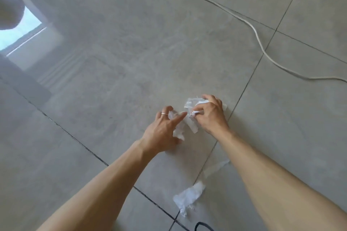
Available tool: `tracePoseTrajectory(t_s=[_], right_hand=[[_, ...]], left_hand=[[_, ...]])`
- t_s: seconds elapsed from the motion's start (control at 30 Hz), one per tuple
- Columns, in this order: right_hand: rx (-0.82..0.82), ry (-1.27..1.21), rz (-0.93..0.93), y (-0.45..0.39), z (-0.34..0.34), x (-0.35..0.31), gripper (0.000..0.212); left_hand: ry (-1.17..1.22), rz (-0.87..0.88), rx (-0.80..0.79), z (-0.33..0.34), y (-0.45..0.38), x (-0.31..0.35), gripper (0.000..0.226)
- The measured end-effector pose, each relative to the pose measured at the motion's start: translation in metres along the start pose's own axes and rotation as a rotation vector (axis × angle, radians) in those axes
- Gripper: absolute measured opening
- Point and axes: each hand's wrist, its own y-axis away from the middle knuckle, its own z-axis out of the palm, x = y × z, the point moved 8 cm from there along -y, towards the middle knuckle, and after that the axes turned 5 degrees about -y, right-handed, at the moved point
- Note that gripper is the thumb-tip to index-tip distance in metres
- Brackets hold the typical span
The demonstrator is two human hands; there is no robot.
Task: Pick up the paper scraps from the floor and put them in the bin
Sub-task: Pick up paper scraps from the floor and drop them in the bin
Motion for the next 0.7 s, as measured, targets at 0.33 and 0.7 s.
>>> tracePoseTrajectory(t_s=[0.33,0.7], right_hand=[[-0.035,-0.267,0.207,0.047,-0.005,0.02,0.018],[-0.053,-0.348,0.123,0.108,-0.114,-0.079,0.015]], left_hand=[[0.281,-0.202,0.179,0.0,0.011,-0.013,0.025],[0.328,-0.382,0.204,-0.124,0.102,0.017,0.006]])
